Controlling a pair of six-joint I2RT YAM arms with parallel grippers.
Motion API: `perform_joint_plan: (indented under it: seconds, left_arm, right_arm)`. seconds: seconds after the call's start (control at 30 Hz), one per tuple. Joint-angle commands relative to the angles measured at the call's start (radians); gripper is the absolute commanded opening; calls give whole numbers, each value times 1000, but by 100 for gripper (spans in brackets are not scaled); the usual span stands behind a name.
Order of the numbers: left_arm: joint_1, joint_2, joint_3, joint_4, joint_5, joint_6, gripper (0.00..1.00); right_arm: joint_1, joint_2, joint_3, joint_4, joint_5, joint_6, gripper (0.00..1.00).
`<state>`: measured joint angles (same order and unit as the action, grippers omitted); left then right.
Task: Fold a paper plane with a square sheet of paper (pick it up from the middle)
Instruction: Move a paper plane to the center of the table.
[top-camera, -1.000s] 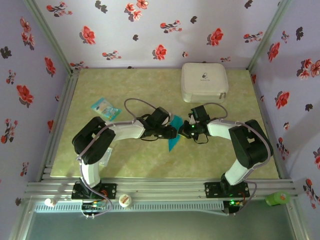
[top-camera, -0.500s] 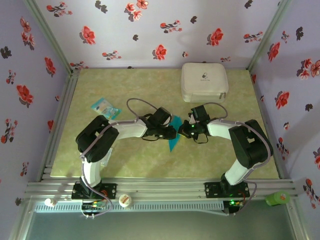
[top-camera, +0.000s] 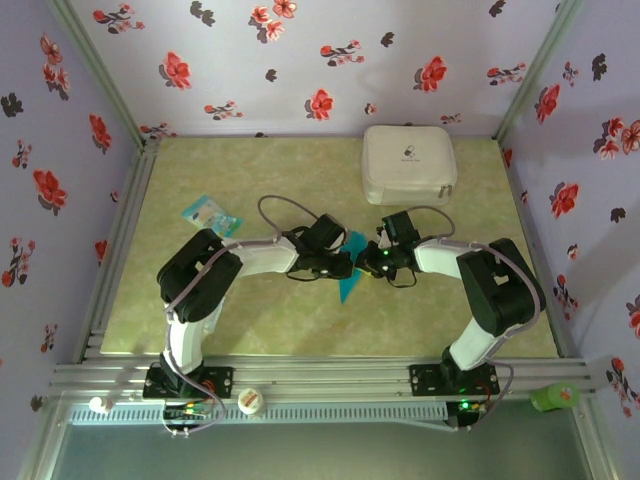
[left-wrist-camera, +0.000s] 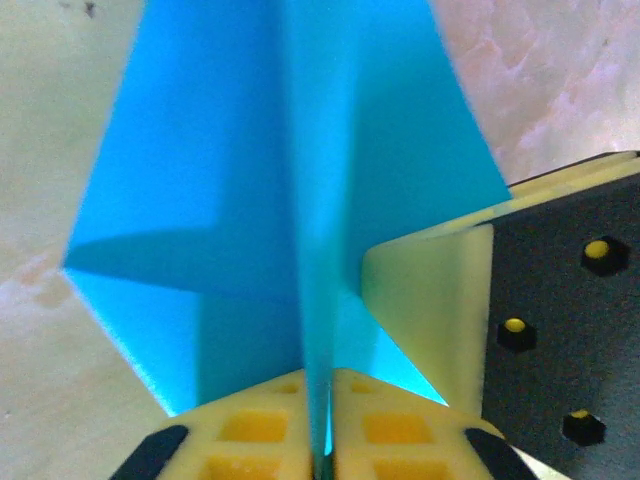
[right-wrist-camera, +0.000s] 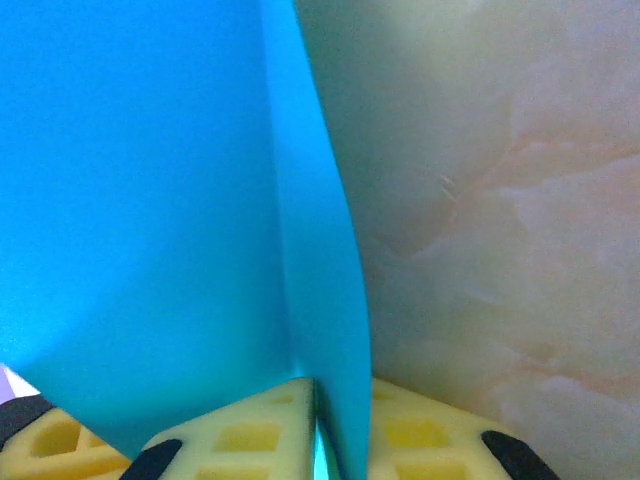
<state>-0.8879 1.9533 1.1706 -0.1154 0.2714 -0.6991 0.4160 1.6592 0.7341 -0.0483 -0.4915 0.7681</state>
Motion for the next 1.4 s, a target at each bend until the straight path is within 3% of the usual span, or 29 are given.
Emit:
perform_joint_plan:
  seconds: [0.0, 0.1, 0.33, 0.43, 1.37]
  left_arm:
    - [-10, 0, 26, -56, -36, 12, 9]
    - [-11, -33, 25, -111, -102, 18, 3]
    - [-10, -94, 74, -373, -356, -6, 6]
    - [-11, -90, 99, -435, -399, -12, 7]
    - [-8, -3, 126, -423, -363, -32, 12]
  right_arm:
    - [-9, -10, -17, 22, -17, 8, 20]
    - [-17, -53, -19, 12, -11, 5, 24]
    - [-71, -167, -45, -52, 48, -21, 30]
    - [-89, -176, -60, -47, 41, -17, 30]
    - [-92, -161, -84, -9, 15, 1, 32]
